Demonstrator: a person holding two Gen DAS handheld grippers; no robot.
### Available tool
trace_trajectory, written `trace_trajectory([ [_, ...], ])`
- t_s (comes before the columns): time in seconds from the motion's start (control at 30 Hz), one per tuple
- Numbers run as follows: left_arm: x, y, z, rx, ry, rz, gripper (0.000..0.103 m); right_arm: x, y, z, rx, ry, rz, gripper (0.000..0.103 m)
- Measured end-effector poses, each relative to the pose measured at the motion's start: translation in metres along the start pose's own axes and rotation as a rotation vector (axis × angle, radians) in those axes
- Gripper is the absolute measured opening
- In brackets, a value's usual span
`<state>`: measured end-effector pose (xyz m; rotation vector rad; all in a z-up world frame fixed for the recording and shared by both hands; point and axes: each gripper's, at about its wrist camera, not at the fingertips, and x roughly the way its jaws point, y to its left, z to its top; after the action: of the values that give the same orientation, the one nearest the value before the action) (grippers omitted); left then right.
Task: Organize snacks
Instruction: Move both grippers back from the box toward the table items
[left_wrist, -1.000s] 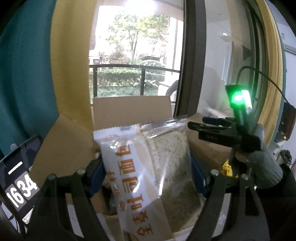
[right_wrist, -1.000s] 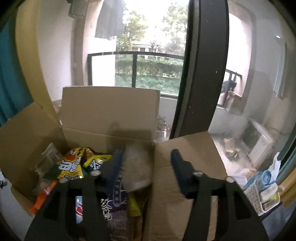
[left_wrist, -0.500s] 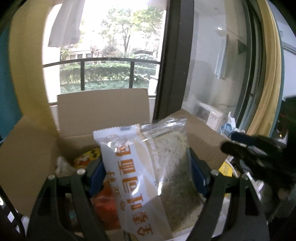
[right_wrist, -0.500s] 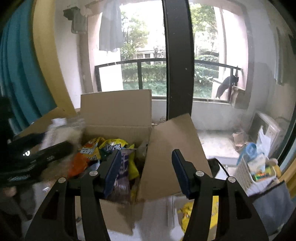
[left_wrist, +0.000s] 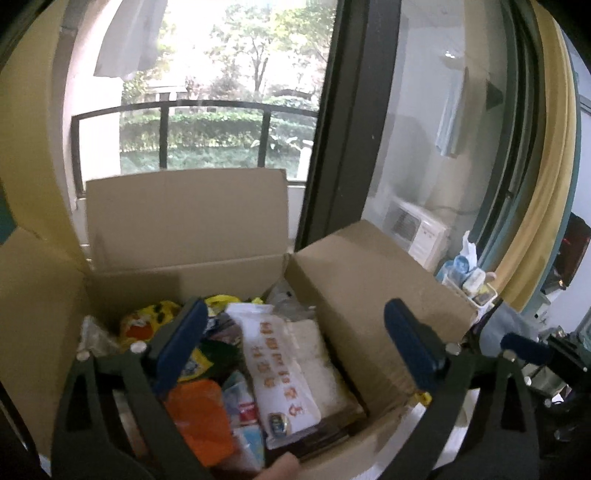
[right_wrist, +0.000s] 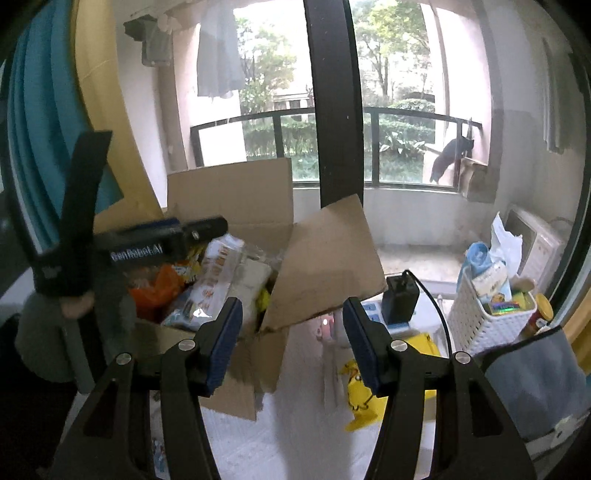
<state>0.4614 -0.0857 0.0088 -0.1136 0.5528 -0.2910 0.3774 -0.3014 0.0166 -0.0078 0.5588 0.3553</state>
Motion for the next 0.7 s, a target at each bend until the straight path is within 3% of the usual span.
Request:
trace_trajectory([
  [0.7,-0.13,0.049,-0.067,-0.012,-0.02,0.05,0.097,-0.016,0.07,-0.051,0.038,0.098,0.074,0.06],
])
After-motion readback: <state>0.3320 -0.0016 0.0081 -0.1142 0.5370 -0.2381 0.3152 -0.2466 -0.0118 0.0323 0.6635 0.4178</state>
